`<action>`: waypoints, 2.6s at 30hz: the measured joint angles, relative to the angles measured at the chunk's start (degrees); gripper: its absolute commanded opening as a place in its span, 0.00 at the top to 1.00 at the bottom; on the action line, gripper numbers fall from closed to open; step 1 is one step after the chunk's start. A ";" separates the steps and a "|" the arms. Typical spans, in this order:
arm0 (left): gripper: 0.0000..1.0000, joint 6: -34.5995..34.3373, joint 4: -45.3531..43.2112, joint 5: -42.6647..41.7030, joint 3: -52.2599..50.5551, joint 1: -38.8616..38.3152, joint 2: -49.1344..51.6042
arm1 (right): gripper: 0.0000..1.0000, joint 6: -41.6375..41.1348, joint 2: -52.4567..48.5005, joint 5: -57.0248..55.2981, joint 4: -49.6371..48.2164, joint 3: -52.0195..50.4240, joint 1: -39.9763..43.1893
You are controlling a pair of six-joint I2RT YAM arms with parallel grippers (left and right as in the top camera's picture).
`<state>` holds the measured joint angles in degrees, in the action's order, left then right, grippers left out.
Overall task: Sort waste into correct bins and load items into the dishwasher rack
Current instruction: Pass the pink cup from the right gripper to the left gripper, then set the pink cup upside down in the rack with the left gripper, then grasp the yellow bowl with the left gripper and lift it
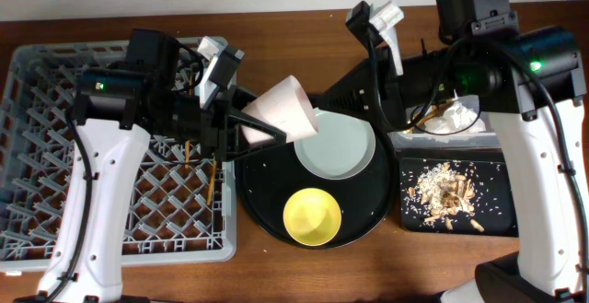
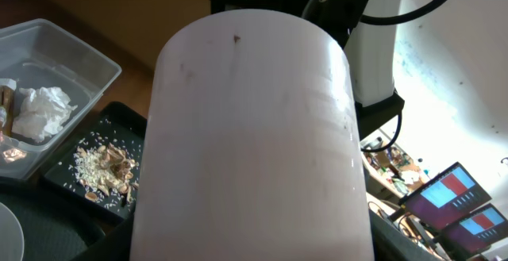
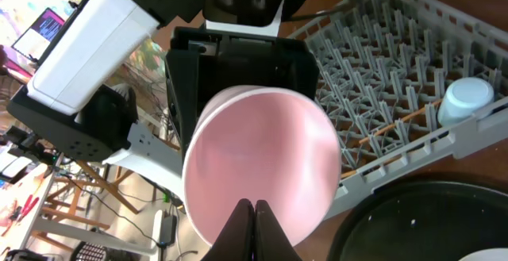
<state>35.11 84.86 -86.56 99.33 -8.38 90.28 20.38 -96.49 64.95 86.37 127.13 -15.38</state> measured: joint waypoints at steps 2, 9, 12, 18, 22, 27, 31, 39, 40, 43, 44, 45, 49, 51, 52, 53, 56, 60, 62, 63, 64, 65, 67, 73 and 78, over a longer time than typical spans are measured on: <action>0.82 0.02 0.00 0.00 0.00 0.00 0.00 | 0.96 0.02 0.00 -0.42 -0.26 -1.16 -0.94; 0.82 0.02 -0.04 0.00 0.00 -0.07 -0.02 | 0.96 0.48 -0.35 -4.70 0.85 -5.75 -7.93; 0.82 0.02 -0.22 0.63 -0.02 -0.15 -0.02 | 0.95 0.44 -0.35 -5.57 5.14 -5.86 -8.09; 0.82 0.00 -1.79 0.61 -0.02 1.60 -0.02 | 0.96 0.63 -0.35 -7.17 9.20 -5.88 -8.11; 0.82 -0.17 -0.02 5.53 0.00 10.01 0.00 | 0.95 0.22 -0.35 -10.82 10.54 -5.92 -7.56; 0.82 -6.47 0.59 28.13 -0.02 19.15 -0.02 | 0.94 -5.40 -0.33 -22.82 10.32 -6.12 -4.17; 0.82 -25.46 -6.67 55.63 -0.52 17.73 -0.02 | 0.93 -7.17 -0.33 -28.11 10.08 -6.19 -4.17; 0.82 -38.95 -23.52 73.75 -16.87 11.34 0.24 | 0.91 -7.98 -0.33 -30.69 10.23 -6.25 -4.20; 0.81 -39.87 -27.74 74.79 -19.58 11.34 0.24 | 0.90 -7.98 -0.33 -30.73 10.34 -6.27 -4.20; 0.80 -41.05 -34.14 76.08 -25.57 11.39 0.31 | 0.90 -8.00 -0.33 -30.93 10.29 -6.29 -4.20; 0.81 -41.27 -35.69 76.13 -27.04 11.39 0.33 | 0.90 -7.98 -0.33 -30.93 10.29 -6.29 -4.20; 0.80 -41.42 -36.48 76.06 -27.61 11.39 0.33 | 0.90 -7.98 -0.33 -30.93 10.32 -6.29 -4.20; 0.80 -41.64 -40.11 75.71 -28.85 11.39 0.59 | 0.90 -7.98 -0.33 -30.93 10.32 -6.29 -4.20; 0.74 -41.64 -41.59 75.63 -28.87 11.39 1.90 | 0.90 -7.98 -0.33 -30.97 10.32 -6.29 -4.20; 0.73 -41.66 -42.14 75.63 -28.89 11.39 2.62 | 0.90 -7.98 -0.33 -30.95 10.32 -6.29 -4.20; 0.69 -41.64 -42.56 75.63 -28.89 11.39 3.21 | 0.90 -8.00 -0.33 -30.95 10.32 -6.29 -4.20; 0.14 -41.64 -42.73 75.47 -28.94 11.39 4.57 | 0.86 -7.98 -0.33 -31.08 10.32 -6.29 -4.20; 0.01 -42.21 -43.28 72.63 -28.50 11.39 4.83 | 0.75 -8.02 -0.33 -31.10 10.34 -6.29 -4.20; 0.01 -42.25 -42.03 70.97 -26.62 11.39 4.76 | 0.16 -8.13 -0.33 -31.12 10.32 -6.29 -4.20; 0.01 -42.25 -40.92 70.42 -25.24 11.39 4.46 | 0.01 -8.04 -0.33 -31.12 10.34 -6.29 -4.20; 0.01 -42.25 -39.23 70.03 -23.52 11.39 3.37 | 0.01 -8.11 -0.33 -31.10 10.43 -6.29 -4.20; 0.01 -42.25 -38.01 69.85 -22.05 11.39 1.70 | 0.01 -7.93 -0.33 -31.10 10.60 -6.29 -4.20; 0.01 -42.49 -35.80 69.59 -20.02 11.39 -2.54 | 0.01 -8.13 -0.33 -31.08 10.62 -6.67 -4.31; 0.01 -45.42 -22.32 72.83 -18.10 11.39 -24.15 | 0.12 -11.30 -0.33 -31.17 3.43 -18.75 -11.47; 0.01 -45.48 -12.15 81.11 -18.03 11.39 -28.26 | 0.62 -27.65 -0.31 -42.69 -14.45 -34.16 -25.51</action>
<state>-10.37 72.71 -5.45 81.30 3.01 62.02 -7.27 -96.79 22.26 71.92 92.97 -40.88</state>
